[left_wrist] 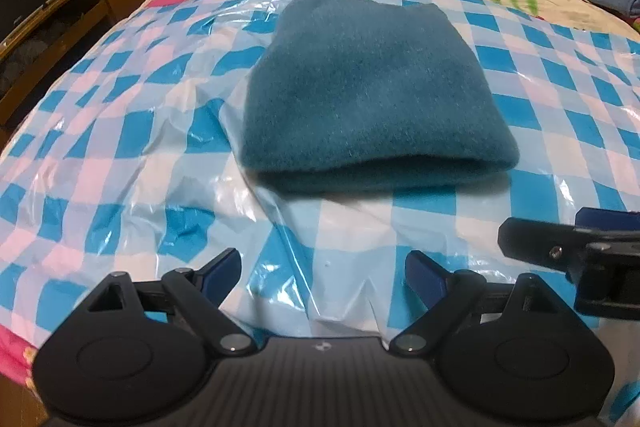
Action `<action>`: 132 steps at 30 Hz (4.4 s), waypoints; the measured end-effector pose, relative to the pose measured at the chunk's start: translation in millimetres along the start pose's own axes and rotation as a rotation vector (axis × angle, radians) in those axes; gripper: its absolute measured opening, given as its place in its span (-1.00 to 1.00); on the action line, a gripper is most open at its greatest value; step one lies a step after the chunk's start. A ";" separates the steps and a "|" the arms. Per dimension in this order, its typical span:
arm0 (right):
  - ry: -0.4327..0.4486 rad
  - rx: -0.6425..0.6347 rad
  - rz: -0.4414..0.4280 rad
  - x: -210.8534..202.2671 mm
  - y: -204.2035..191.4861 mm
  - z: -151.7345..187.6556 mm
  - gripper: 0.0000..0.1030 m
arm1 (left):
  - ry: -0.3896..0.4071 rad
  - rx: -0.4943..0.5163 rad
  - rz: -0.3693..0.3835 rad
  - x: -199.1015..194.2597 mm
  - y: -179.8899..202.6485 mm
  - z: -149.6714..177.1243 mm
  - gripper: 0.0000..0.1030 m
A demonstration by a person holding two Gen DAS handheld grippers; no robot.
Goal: Fold small clothes
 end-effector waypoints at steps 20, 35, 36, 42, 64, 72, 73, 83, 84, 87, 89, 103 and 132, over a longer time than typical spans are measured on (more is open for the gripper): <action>-0.036 -0.011 0.010 -1.0 0.1 17.7 0.81 | -0.033 -0.048 0.022 -1.7 -2.2 11.8 0.83; -0.047 -0.013 0.032 -1.7 -1.3 20.8 0.81 | -0.041 -0.043 0.000 -3.7 -2.7 14.3 0.83; -0.046 -0.015 0.034 -1.8 -2.0 21.1 0.81 | -0.042 -0.045 0.002 -3.9 -3.0 14.3 0.83; -0.049 -0.023 0.038 -2.3 -4.0 22.7 0.82 | -0.047 -0.057 0.011 -4.6 -6.0 17.0 0.83; -0.071 -0.035 0.177 6.5 6.5 23.5 0.82 | -0.045 -0.026 -0.017 -8.2 -2.9 17.7 0.83; -0.055 -0.066 0.241 7.1 0.1 19.7 0.82 | -0.037 -0.007 -0.047 -8.1 -6.2 13.8 0.83; -0.049 -0.069 0.246 6.6 -1.3 19.2 0.82 | -0.035 -0.005 -0.049 -8.5 -6.8 12.9 0.83; -0.037 -0.072 0.263 6.0 -11.6 15.4 0.82 | -0.027 -0.009 -0.044 -8.1 -15.0 10.6 0.83; -0.038 -0.072 0.263 6.4 -12.5 15.7 0.82 | -0.027 -0.009 -0.044 -7.9 -16.1 11.2 0.83; -0.040 -0.076 0.265 7.4 -15.2 16.8 0.82 | -0.029 -0.010 -0.044 -7.1 -18.2 12.3 0.82; -0.043 -0.076 0.264 8.2 -16.3 17.2 0.82 | -0.029 -0.011 -0.045 -6.7 -20.3 13.5 0.82; -0.047 -0.073 0.263 10.0 -17.8 18.4 0.82 | -0.030 -0.006 -0.050 -6.3 -23.6 14.9 0.82; -0.056 -0.064 0.264 13.1 -20.8 22.5 0.82 | -0.038 0.002 -0.059 -4.6 -25.7 15.9 0.81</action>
Point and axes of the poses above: each gripper's, at about its wrist camera, not at the fingertips, and x roughly the way its jaws point, y to its right, z to its underside, the point moved 6 cm from there along x, roughly the way its jaws point, and after that the axes turned 7 degrees about -y, right-handed, at the moved point
